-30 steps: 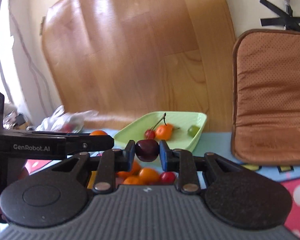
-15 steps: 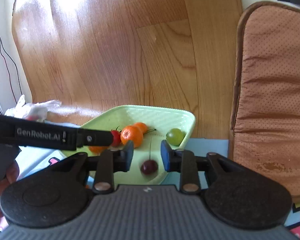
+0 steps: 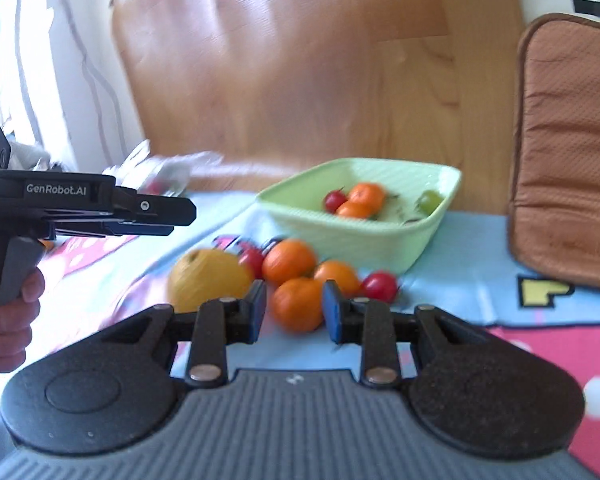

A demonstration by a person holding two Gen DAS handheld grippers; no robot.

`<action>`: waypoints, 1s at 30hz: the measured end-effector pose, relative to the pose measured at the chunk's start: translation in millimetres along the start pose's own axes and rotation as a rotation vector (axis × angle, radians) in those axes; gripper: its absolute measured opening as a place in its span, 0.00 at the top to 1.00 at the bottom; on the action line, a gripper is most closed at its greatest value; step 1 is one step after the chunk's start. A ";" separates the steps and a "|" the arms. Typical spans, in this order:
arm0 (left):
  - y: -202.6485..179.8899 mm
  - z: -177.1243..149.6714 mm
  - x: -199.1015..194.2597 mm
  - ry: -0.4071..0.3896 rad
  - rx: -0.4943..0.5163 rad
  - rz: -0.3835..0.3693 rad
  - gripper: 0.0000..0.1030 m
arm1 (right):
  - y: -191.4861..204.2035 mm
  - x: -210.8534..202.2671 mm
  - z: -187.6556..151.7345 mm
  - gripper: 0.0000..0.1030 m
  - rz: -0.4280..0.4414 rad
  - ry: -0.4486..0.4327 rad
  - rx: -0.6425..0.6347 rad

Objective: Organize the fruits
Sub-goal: 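Grasp the yellow grapefruit between the left and right tools together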

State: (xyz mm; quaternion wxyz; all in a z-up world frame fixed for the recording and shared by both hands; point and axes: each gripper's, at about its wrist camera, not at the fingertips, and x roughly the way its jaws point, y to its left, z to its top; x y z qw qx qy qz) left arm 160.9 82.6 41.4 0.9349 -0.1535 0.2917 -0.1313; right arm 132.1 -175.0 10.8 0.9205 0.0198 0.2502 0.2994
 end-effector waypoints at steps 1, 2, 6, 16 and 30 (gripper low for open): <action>3.5 -5.4 -6.1 -0.001 -0.009 0.001 0.47 | 5.3 -2.4 -2.9 0.67 0.009 0.002 -0.005; 5.5 -10.2 -9.1 0.001 -0.016 -0.002 0.45 | 9.7 -3.9 -4.9 0.67 0.025 0.007 -0.009; 9.6 -19.7 -9.2 0.028 -0.038 -0.014 0.43 | 26.8 0.6 -8.4 0.53 0.047 0.034 -0.069; -11.8 -16.0 13.3 0.043 0.028 -0.054 0.19 | 48.4 37.1 -4.7 0.30 0.040 0.076 -0.188; -24.5 -55.6 -13.7 0.103 -0.011 -0.061 0.35 | 70.9 6.4 -23.7 0.36 0.049 0.104 -0.174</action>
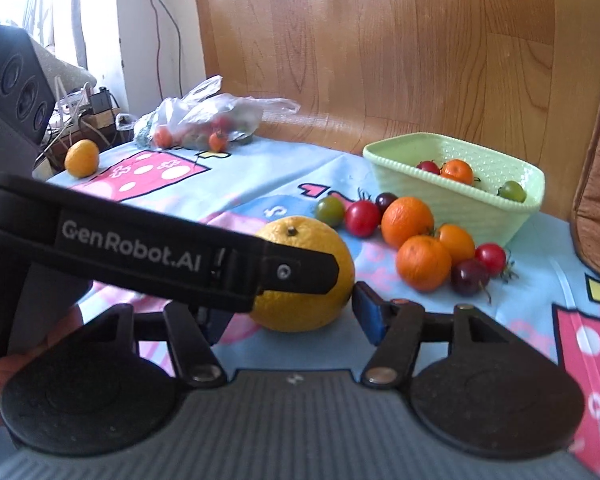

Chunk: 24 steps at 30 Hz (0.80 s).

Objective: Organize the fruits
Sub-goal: 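Grasp the yellow grapefruit between the left and right tools together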

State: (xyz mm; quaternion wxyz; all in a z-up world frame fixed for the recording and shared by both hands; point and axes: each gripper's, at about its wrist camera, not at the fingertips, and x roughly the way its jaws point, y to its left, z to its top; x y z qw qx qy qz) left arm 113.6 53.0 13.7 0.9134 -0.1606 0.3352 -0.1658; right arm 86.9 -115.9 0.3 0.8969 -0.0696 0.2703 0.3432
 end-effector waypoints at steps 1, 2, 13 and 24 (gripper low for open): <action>-4.1 -6.6 -6.2 0.000 -0.001 -0.005 0.35 | 4.2 -4.6 -3.0 0.36 -0.004 0.000 -0.007; -7.4 -12.3 -11.6 0.001 -0.003 -0.009 0.35 | 8.2 -11.2 -7.2 0.36 -0.007 -0.002 -0.011; -46.4 -65.1 -54.1 0.008 0.027 -0.050 0.35 | 31.8 -68.9 -46.2 0.36 -0.028 -0.018 0.025; -70.3 -75.9 -64.2 -0.012 0.110 0.044 0.36 | 43.0 -77.2 -67.5 0.36 -0.044 -0.020 0.025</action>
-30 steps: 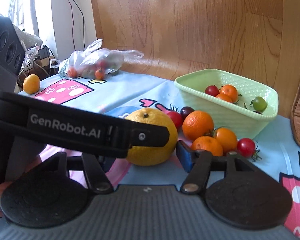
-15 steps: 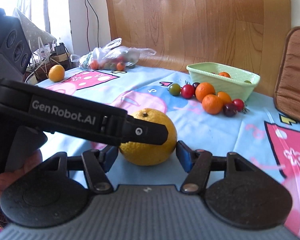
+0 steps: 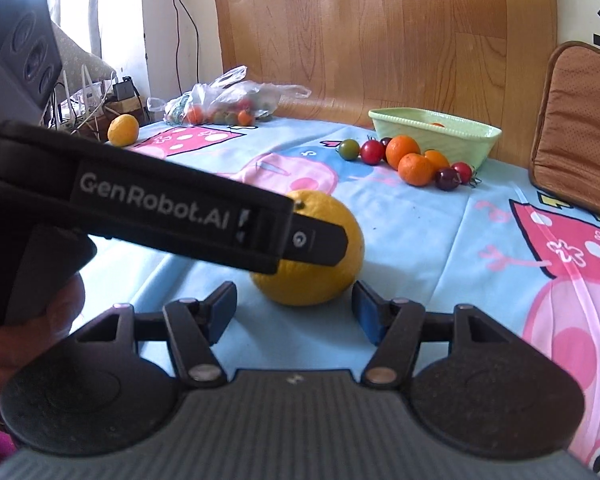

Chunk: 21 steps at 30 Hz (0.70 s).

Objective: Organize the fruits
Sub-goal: 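Grasp the yellow grapefruit between the left and right tools together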

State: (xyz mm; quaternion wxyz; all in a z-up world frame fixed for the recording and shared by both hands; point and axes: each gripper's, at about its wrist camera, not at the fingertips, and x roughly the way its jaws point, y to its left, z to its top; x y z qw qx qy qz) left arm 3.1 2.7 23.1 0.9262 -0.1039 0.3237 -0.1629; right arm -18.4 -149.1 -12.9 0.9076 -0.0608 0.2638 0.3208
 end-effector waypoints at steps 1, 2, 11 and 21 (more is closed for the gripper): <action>-1.3 0.0 -2.0 -0.007 0.008 0.013 0.36 | -0.3 -1.1 -0.1 0.36 -0.002 -0.008 0.003; -2.6 0.1 -4.4 -0.014 0.016 0.024 0.36 | -0.7 -1.9 -0.9 0.35 -0.004 -0.010 0.008; -2.9 -0.3 -19.4 -0.060 0.055 0.090 0.35 | 3.0 -6.2 -6.3 0.35 -0.026 -0.013 0.021; 0.6 -7.1 -17.7 -0.042 0.062 0.063 0.29 | 0.6 -9.5 -6.4 0.35 -0.017 -0.015 0.054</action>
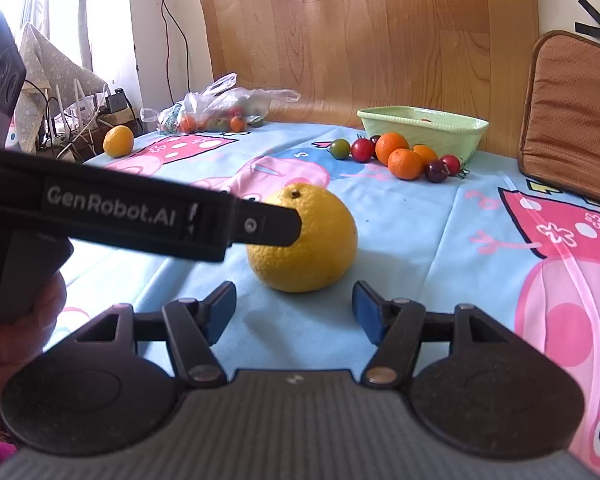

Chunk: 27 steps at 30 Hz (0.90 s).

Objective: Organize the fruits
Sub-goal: 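Grasp the yellow grapefruit between the left and right tools together, then carry the grapefruit with both tools into the green basket and release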

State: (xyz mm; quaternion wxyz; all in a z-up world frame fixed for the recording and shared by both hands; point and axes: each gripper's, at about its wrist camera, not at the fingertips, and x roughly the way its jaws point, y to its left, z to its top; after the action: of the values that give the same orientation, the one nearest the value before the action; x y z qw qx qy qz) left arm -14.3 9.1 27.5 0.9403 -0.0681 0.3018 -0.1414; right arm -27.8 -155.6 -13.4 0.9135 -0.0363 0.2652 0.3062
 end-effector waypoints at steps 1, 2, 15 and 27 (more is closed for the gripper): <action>-0.1 -1.8 0.6 0.002 0.003 -0.004 0.29 | -0.5 -0.3 0.1 0.35 0.001 0.000 0.004; -0.2 -3.5 2.0 0.006 0.004 -0.008 0.29 | -1.0 -0.5 0.3 0.35 0.002 -0.001 0.008; 0.2 8.6 19.8 0.014 0.003 -0.080 0.41 | -11.7 9.2 16.4 0.43 0.014 -0.014 0.027; 4.8 132.1 88.8 -0.104 0.038 -0.109 0.41 | -76.6 50.6 112.4 0.44 -0.069 -0.167 0.032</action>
State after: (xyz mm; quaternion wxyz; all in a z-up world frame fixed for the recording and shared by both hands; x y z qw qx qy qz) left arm 133.4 -7.9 84.6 0.9468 -0.0740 0.2455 -0.1944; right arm 102.4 -164.6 49.9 0.9430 -0.0051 0.1916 0.2722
